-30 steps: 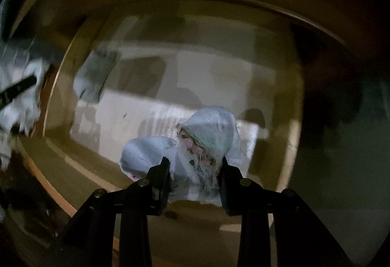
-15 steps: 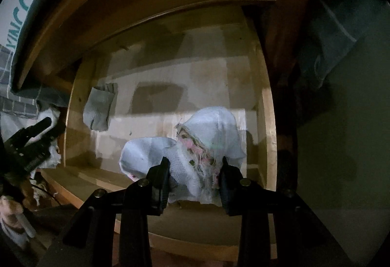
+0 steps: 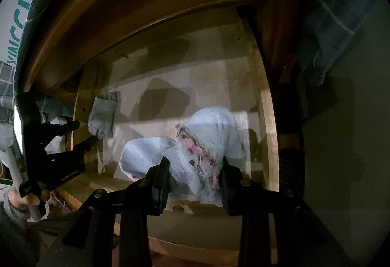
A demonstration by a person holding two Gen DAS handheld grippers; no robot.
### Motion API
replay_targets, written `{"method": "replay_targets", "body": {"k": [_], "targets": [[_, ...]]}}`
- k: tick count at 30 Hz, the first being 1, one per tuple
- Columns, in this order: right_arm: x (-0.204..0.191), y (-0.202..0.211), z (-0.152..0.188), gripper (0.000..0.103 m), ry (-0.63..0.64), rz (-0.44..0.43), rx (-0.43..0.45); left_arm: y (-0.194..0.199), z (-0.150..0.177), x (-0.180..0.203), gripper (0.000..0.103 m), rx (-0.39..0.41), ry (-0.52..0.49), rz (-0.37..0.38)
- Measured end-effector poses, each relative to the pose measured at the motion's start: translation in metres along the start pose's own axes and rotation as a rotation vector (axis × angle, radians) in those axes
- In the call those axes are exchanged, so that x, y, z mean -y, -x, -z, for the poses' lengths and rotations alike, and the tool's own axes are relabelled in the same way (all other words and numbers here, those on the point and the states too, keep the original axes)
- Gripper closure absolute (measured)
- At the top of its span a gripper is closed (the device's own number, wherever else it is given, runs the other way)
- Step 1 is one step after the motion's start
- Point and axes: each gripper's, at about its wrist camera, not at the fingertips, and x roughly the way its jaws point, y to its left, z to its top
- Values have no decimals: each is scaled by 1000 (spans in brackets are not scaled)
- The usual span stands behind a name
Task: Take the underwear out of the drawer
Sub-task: 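Lower the left tool into the drawer onto the grey knit sock, then close the left tool on the grey knit sock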
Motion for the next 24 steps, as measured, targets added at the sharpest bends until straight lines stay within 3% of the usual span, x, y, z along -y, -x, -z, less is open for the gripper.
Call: {"method": "replay_targets", "body": {"k": [19,24], "targets": [[4,0,-2,71,-2,-24,-15,-60,-18,1,47,-158,-215,-57],[1,0,-2,71,6,-31,-21,-73,-26,2,45,-211,-220,-53]]}}
